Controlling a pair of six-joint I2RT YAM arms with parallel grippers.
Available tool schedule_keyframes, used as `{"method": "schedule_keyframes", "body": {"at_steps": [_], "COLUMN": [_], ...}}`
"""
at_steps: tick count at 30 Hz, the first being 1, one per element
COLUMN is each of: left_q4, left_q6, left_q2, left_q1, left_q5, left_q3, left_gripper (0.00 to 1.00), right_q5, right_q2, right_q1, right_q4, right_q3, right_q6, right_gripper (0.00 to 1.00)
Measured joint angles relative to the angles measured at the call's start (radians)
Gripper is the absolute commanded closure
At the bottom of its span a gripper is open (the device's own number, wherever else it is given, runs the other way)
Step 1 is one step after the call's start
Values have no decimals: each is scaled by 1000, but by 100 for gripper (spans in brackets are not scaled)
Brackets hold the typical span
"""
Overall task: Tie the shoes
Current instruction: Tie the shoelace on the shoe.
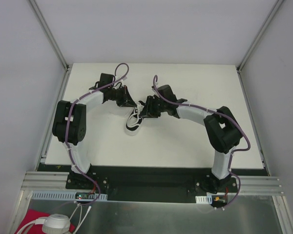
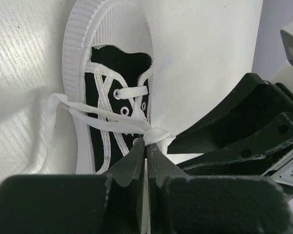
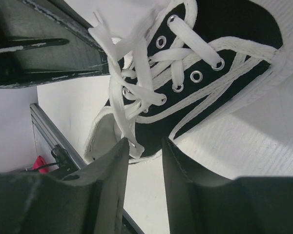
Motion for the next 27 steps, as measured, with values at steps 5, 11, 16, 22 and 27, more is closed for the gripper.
{"method": "schedule_keyframes", "body": {"at_steps": [5,11,16,22,27], "left_q4": [0,0,0,0,0], "left_q6": [0,-1,-1,-2,-3], "left_q2": [0,0,-1,-2,-2], "left_q1": [0,0,0,0,0], "left_q5": [0,0,0,0,4], "left_q3": [-2,-2,-2,-2,-2], "left_gripper": [100,100,100,100,100], "right_q5": [10,30,95,220,331], "right_q2": [11,11,6,-23,-51], "right_q1": [1,2,-11,-29,-29], "right_q4": [-3,-56,-199,-373,-465], "right_q3": [5,27,89,204,288], "right_q6": [6,-34,-150,-318,-432], "right_gripper": [85,99,99,99,99]}}
